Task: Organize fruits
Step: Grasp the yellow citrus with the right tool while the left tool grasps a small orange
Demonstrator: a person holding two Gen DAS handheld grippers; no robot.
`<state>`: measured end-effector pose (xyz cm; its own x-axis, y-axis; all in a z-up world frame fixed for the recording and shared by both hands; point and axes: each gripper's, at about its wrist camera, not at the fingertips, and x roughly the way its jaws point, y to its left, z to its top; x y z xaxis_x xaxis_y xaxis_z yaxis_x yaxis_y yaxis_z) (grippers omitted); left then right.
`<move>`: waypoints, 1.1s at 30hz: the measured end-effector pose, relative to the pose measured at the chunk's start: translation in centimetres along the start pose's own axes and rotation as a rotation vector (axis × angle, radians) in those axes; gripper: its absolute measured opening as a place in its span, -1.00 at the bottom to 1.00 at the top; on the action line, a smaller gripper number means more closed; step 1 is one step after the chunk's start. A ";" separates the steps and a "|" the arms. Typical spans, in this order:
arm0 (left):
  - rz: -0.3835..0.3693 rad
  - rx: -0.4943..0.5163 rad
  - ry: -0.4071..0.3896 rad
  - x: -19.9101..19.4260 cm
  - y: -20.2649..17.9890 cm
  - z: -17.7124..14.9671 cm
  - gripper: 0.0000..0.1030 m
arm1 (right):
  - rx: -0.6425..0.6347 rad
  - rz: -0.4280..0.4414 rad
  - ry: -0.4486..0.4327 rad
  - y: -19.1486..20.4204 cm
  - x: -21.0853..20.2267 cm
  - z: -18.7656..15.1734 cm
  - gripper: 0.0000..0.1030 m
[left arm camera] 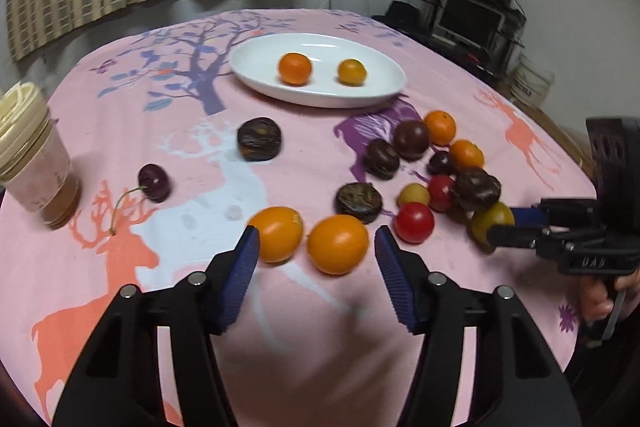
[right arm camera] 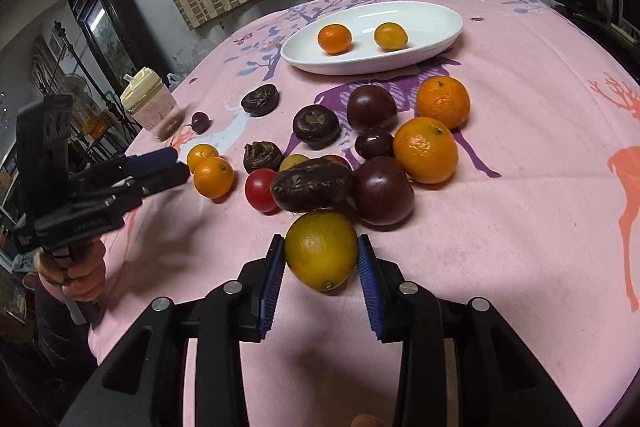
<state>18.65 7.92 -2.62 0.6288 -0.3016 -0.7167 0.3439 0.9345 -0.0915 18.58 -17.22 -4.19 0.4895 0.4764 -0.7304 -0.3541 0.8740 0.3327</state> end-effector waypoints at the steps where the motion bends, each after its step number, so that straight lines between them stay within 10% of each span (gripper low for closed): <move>1: -0.001 0.008 0.003 0.1 -0.3 0.0 0.14 | 0.002 0.002 -0.003 -0.1 -0.1 0.0 -0.29; 33: 0.017 -0.038 0.124 3.7 -1.3 1.0 -0.24 | 0.019 0.064 -0.052 -2.7 -1.9 0.5 -0.28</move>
<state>21.21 5.36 -4.48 0.5427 -0.2617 -0.7981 0.3054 0.9467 -0.1028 19.03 -20.40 -3.37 0.5075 0.5353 -0.6752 -0.3714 0.8430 0.3891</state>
